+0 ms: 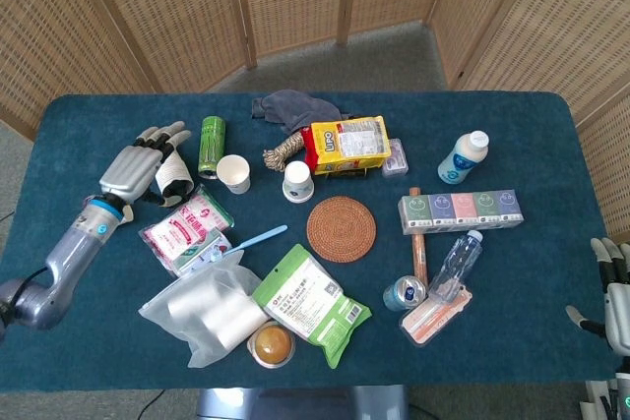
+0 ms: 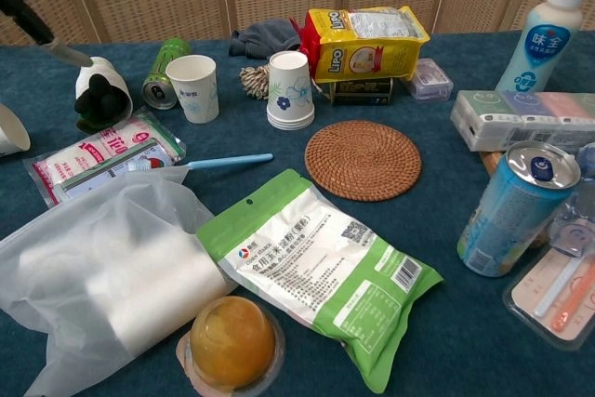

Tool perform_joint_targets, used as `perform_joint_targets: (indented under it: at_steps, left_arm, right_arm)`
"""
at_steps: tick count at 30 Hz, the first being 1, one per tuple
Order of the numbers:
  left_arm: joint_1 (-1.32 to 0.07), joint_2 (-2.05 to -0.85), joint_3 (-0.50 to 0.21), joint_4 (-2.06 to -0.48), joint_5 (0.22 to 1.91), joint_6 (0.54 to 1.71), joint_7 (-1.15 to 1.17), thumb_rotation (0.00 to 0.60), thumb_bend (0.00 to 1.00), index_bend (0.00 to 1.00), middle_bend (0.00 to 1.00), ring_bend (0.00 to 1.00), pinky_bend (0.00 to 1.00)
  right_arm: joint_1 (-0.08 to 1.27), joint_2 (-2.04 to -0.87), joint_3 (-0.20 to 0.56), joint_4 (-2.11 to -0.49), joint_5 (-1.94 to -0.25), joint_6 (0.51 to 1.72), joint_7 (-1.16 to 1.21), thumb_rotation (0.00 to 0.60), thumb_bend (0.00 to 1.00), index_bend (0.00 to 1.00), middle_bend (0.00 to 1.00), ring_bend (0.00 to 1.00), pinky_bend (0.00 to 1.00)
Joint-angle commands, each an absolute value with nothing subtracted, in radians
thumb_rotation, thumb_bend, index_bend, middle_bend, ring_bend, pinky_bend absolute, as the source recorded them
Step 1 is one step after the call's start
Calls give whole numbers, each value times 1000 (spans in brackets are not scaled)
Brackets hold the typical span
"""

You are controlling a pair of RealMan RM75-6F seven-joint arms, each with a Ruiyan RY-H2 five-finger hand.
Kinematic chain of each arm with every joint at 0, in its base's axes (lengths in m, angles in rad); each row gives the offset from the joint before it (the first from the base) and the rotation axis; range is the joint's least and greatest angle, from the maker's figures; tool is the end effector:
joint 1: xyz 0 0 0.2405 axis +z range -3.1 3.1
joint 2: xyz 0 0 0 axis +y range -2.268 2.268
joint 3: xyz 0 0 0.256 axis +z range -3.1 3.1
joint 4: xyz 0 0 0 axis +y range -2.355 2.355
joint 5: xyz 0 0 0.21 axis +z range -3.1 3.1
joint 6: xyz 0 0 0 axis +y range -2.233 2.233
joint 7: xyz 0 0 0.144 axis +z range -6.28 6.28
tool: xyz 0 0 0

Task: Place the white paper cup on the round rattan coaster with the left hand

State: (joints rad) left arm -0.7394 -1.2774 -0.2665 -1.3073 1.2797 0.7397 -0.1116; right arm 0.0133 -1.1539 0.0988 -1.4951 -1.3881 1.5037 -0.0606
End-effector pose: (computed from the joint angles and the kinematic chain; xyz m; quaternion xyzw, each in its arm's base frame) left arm -0.2013 0.4112 0.0942 -0.7118 -0.4039 -0.3687 0.4407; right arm -0.3527 -0.1667 0.1767 0.5522 -0.3707 0.3253 0.6722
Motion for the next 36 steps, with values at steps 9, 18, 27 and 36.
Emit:
perform_joint_targets:
  at_steps: [9,18,27,36]
  left_arm:
    - [-949,-1455,-271,-1083,1122,510,1,600,212,0,0,0,0]
    - [-1035,-1514,-241,-1003,1039,443,79,600,212,0,0,0,2]
    - [-1081,-1570,-215,-961,971,461,151,600,211,0,1,7,226]
    - [-1085,-1593,-184,-957,911,507,221,600,223,112,302,282,398]
  right_arm:
    - [19,-1145,110,-1497,-1385,1503,-60,600,0,0,0,0,16]
    - [8,-1145,108,-1491,-1373,1504,-50,600,0,0,0,0,15]
    - [-1,-1145,112,-1477,-1366,1511,-35,600,0,0,0,0,16]
    - [-6,-1148,113,-1463,-1367,1513,-16,600,0,0,0,0,15]
